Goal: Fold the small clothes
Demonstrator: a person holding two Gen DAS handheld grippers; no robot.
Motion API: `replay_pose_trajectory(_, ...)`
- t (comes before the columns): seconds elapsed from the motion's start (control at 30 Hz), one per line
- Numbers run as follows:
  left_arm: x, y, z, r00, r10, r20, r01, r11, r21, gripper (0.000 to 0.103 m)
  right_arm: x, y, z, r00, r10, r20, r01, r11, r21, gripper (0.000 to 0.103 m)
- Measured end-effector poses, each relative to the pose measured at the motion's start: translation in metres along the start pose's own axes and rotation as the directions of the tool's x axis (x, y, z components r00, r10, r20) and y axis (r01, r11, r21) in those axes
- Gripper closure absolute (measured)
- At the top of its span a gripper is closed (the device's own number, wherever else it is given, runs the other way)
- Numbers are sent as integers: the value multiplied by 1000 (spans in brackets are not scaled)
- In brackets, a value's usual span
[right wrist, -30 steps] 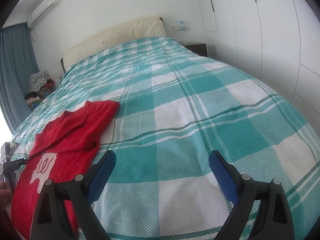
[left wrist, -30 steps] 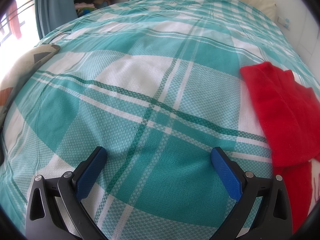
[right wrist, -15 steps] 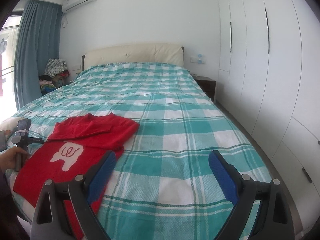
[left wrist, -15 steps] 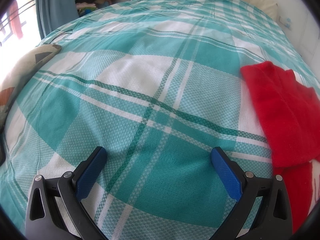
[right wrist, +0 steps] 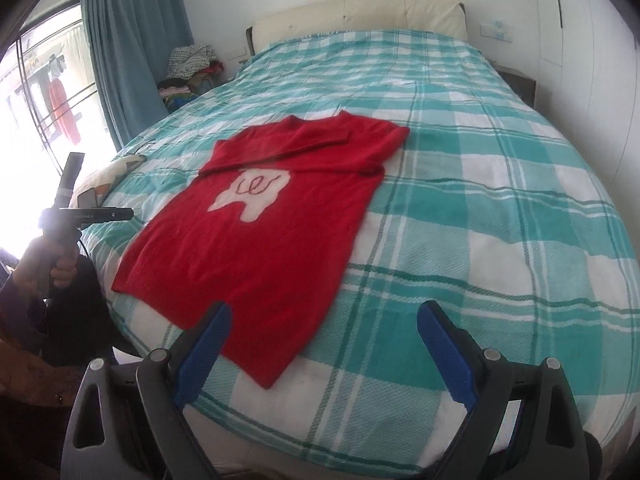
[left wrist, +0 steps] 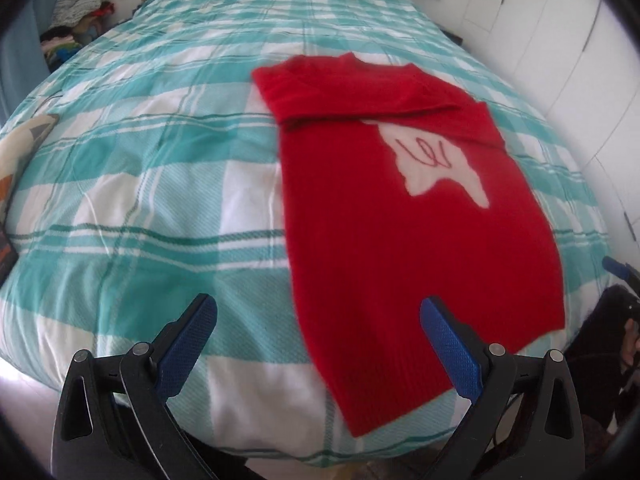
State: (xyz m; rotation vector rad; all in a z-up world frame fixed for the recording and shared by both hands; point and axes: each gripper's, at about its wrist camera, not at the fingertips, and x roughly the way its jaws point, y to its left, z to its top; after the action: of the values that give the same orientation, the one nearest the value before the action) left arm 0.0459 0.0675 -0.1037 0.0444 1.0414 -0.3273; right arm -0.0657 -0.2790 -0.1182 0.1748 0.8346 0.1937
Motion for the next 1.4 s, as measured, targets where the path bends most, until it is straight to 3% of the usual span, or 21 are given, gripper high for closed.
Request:
replay_pose_trajectory(0.13, 6, -8, -20, 999, 24, -36, -25, 999, -28, 2, 24, 4, -13, 999, 39, -35, -37, 998, 43, 10)
replay_pose_trajectory(0.27, 17, -3, -35, 994, -40, -102, 30, 995, -96, 22, 42, -3, -21, 991, 102, -82, -90, 986, 143, 12)
replay_pose_trajectory(0.37, 17, -6, -45, 992, -57, -109, 45, 993, -107, 26, 46, -3, -25, 986, 139, -90, -122, 977, 176, 13)
replay_pose_trajectory(0.43, 17, -8, -46, 991, -72, -115, 60, 992, -108, 35, 48, -3, -27, 984, 157, -89, -138, 972, 189, 14)
replay_pose_trajectory(0.53, 20, -10, -46, 984, -124, -130, 109, 987, -120, 55, 54, -4, -27, 976, 191, -107, -163, 960, 227, 21)
replay_pose_trajectory(0.57, 22, -10, -46, 980, -141, -137, 124, 984, -126, 67, 56, -3, -28, 973, 196, -119, -165, 958, 233, 24)
replay_pose_trajectory(0.6, 24, -9, -47, 978, -154, -143, 135, 981, -136, 81, 60, -2, -28, 971, 197, -137, -161, 959, 235, 29)
replay_pose_trajectory(0.67, 28, -2, -49, 966, -211, -151, 182, 966, -182, 97, 69, 2, -30, 964, 186, -192, -140, 963, 229, 40)
replay_pose_trajectory(0.73, 26, 6, -50, 957, -254, -140, 218, 949, -227, 97, 76, 7, -33, 961, 154, -231, -105, 972, 211, 55)
replay_pose_trajectory(0.8, 18, 12, -47, 951, -289, -109, 255, 934, -251, 98, 77, 6, -32, 963, 147, -225, -97, 971, 219, 94)
replay_pose_trajectory(0.83, 12, 15, -43, 947, -309, -83, 279, 925, -258, 98, 75, 4, -29, 965, 160, -210, -109, 966, 235, 98)
replay_pose_trajectory(1.0, -8, 32, 10, 924, -373, 80, 380, 885, -267, 98, 57, -3, 4, 990, 126, -69, -107, 968, 227, 99)
replay_pose_trajectory(1.13, 17, 35, 84, 926, -338, 169, 370, 902, -221, 98, 66, -24, 69, 995, 57, 81, -73, 973, 218, 99)
replay_pose_trajectory(1.27, 64, 35, 164, 943, -273, 191, 311, 927, -210, 98, 107, -48, 142, 983, -15, 185, -27, 974, 223, 99)
replay_pose_trajectory(1.4, 112, 42, 223, 960, -221, 171, 259, 933, -250, 98, 158, -78, 201, 978, -51, 202, -4, 965, 262, 99)
